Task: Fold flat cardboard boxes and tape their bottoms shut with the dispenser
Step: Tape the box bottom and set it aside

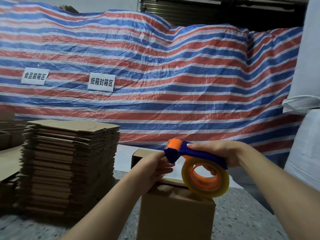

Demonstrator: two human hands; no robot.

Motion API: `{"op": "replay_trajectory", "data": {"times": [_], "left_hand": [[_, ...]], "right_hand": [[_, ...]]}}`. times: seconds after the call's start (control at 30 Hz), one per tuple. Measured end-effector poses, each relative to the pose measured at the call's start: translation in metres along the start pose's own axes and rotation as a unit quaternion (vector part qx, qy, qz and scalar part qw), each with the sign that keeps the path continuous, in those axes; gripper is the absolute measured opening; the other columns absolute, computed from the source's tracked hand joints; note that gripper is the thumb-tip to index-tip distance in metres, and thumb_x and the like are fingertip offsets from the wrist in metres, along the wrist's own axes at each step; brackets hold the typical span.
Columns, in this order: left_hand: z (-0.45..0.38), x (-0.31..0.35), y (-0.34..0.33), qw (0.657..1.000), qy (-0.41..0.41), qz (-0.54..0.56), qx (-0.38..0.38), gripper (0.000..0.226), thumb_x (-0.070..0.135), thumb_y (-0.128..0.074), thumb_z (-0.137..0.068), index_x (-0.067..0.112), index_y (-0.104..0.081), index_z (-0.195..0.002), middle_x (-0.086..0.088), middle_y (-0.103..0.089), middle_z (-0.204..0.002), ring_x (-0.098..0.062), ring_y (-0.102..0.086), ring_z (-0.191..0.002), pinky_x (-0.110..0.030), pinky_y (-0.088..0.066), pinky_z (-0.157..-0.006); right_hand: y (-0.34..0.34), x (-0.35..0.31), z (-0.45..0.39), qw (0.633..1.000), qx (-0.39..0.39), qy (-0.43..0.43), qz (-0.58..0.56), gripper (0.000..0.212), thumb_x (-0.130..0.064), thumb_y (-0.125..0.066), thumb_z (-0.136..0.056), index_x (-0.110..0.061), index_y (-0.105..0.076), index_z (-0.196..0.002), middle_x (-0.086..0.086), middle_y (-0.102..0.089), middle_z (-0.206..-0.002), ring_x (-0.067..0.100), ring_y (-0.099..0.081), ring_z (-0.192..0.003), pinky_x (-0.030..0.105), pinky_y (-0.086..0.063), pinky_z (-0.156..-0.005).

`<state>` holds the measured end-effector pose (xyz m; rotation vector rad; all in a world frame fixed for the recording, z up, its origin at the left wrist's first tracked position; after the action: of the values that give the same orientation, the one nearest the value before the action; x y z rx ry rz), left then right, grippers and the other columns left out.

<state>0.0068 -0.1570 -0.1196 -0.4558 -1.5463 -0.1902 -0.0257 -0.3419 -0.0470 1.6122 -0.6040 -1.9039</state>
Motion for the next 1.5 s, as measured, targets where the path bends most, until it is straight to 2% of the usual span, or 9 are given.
{"op": "replay_trajectory", "data": {"times": [0.07,0.17,0.47,0.8,0.87,1.0,1.1,1.3,1.5], "left_hand": [[0.0,0.0,-0.002,1.0,-0.007,-0.001,-0.002,0.02,0.023,-0.054,-0.097,0.01,-0.066,-0.105,-0.005,-0.072,-0.094,-0.017,-0.063,-0.088,-0.041,-0.039,-0.099],[-0.003,-0.004,0.002,0.998,0.004,0.031,0.053,0.021,0.015,-0.052,-0.098,0.004,-0.067,-0.109,-0.007,-0.072,-0.088,-0.016,-0.064,-0.084,-0.036,-0.041,-0.082],[-0.013,-0.021,0.023,0.971,0.03,0.117,0.205,0.022,0.004,-0.046,-0.096,0.006,-0.058,-0.077,-0.011,-0.06,-0.078,-0.019,-0.056,-0.074,-0.034,-0.053,-0.065],[-0.016,-0.028,0.029,0.947,0.032,0.217,0.235,0.026,-0.004,-0.04,-0.097,0.005,-0.044,-0.073,-0.011,-0.048,-0.078,-0.019,-0.05,-0.07,-0.033,-0.055,-0.06],[-0.01,-0.02,0.034,0.952,0.021,0.186,0.243,0.024,0.002,-0.04,-0.095,0.004,-0.048,-0.072,-0.012,-0.048,-0.072,-0.021,-0.049,-0.062,-0.039,-0.058,-0.065],[0.004,0.002,0.069,0.963,-0.057,-0.102,0.242,0.028,0.033,-0.062,-0.091,0.011,-0.064,-0.074,0.004,-0.059,-0.054,-0.007,-0.045,-0.042,-0.017,-0.032,-0.036],[0.01,0.003,0.085,0.941,-0.072,-0.223,0.243,0.04,0.04,-0.067,-0.089,0.011,-0.071,-0.062,0.006,-0.064,-0.05,-0.005,-0.052,-0.045,-0.02,-0.036,-0.045],[0.012,-0.027,0.093,0.945,-0.043,-0.226,0.231,0.042,0.043,-0.065,-0.091,0.013,-0.073,-0.064,0.006,-0.068,-0.053,-0.011,-0.064,-0.061,-0.025,-0.049,-0.058],[0.015,-0.046,0.096,0.95,-0.052,-0.198,0.234,0.045,0.044,-0.064,-0.092,0.014,-0.069,-0.059,0.008,-0.061,-0.048,-0.007,-0.055,-0.052,-0.02,-0.037,-0.047]], "right_hand": [[0.0,0.0,0.0,1.0,0.002,-0.003,0.002,0.109,-0.079,-0.086,-0.033,-0.012,-0.066,-0.117,0.011,-0.074,-0.09,0.016,-0.068,-0.066,0.029,-0.056,-0.061],[0.001,0.0,-0.001,1.0,0.009,-0.014,0.007,0.107,-0.078,-0.085,-0.038,-0.009,-0.067,-0.118,0.011,-0.074,-0.09,0.016,-0.068,-0.066,0.029,-0.056,-0.061],[0.03,0.003,0.012,0.993,0.014,-0.063,0.1,0.084,-0.067,-0.078,-0.06,-0.011,-0.062,-0.121,0.012,-0.077,-0.099,0.019,-0.071,-0.076,0.03,-0.057,-0.069],[0.017,0.005,0.004,0.995,0.021,-0.075,0.062,0.081,-0.067,-0.074,-0.061,-0.009,-0.063,-0.117,0.008,-0.074,-0.08,0.014,-0.066,-0.06,0.026,-0.054,-0.057],[0.017,0.005,0.003,0.995,0.021,-0.077,0.067,0.083,-0.068,-0.076,-0.059,-0.01,-0.063,-0.116,0.008,-0.075,-0.081,0.014,-0.068,-0.061,0.026,-0.055,-0.057],[0.014,0.0,-0.003,0.992,0.024,-0.081,0.093,0.088,-0.069,-0.08,-0.051,-0.012,-0.063,-0.116,0.008,-0.078,-0.091,0.016,-0.071,-0.07,0.026,-0.057,-0.063],[0.008,-0.01,-0.009,0.988,0.014,-0.077,0.134,0.096,-0.073,-0.082,-0.042,-0.014,-0.065,-0.115,0.009,-0.079,-0.098,0.017,-0.073,-0.077,0.028,-0.058,-0.071],[-0.007,-0.028,-0.015,0.973,-0.006,-0.094,0.21,0.086,-0.072,-0.083,-0.049,-0.014,-0.067,-0.111,0.004,-0.079,-0.087,0.014,-0.075,-0.068,0.025,-0.057,-0.059],[-0.018,-0.038,-0.015,0.959,-0.013,-0.109,0.261,0.084,-0.073,-0.079,-0.051,-0.015,-0.065,-0.11,0.002,-0.078,-0.079,0.013,-0.074,-0.064,0.024,-0.057,-0.058]]}}
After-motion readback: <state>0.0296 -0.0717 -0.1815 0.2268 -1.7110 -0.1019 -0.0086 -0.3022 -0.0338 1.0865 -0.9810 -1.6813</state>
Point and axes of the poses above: each hand's wrist, its own z-axis away from the middle knuckle, its own y-axis out of the back of the hand, x = y × z, the point moved 7 cm from there along -z, towards the middle knuckle
